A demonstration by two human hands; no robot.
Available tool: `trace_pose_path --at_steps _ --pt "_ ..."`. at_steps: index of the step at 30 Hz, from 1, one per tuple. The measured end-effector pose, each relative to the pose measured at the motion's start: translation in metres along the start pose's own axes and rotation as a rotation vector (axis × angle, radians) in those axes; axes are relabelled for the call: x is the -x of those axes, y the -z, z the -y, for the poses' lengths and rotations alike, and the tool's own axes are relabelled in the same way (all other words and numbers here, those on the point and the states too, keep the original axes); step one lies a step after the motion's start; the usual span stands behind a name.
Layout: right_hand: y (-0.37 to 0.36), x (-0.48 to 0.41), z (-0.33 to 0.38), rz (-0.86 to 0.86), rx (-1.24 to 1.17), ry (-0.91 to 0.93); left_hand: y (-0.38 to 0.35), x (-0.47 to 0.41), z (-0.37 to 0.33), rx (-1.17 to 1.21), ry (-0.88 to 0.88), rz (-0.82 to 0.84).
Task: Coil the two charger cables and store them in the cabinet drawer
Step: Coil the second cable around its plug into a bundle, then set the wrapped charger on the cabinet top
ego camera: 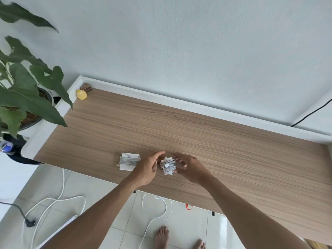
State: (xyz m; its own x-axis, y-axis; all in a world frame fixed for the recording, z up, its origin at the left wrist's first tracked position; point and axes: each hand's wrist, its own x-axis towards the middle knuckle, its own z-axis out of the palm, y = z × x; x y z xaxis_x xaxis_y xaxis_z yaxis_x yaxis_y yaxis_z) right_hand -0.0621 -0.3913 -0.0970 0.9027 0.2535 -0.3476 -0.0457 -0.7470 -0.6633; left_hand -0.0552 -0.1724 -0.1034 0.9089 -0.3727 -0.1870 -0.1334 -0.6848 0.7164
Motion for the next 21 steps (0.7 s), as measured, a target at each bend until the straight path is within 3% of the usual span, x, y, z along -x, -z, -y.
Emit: trace_pose_path --at_steps 21 --pt "0.014 0.027 -0.006 0.034 0.159 -0.074 0.0 0.013 -0.01 0.039 0.034 -0.039"
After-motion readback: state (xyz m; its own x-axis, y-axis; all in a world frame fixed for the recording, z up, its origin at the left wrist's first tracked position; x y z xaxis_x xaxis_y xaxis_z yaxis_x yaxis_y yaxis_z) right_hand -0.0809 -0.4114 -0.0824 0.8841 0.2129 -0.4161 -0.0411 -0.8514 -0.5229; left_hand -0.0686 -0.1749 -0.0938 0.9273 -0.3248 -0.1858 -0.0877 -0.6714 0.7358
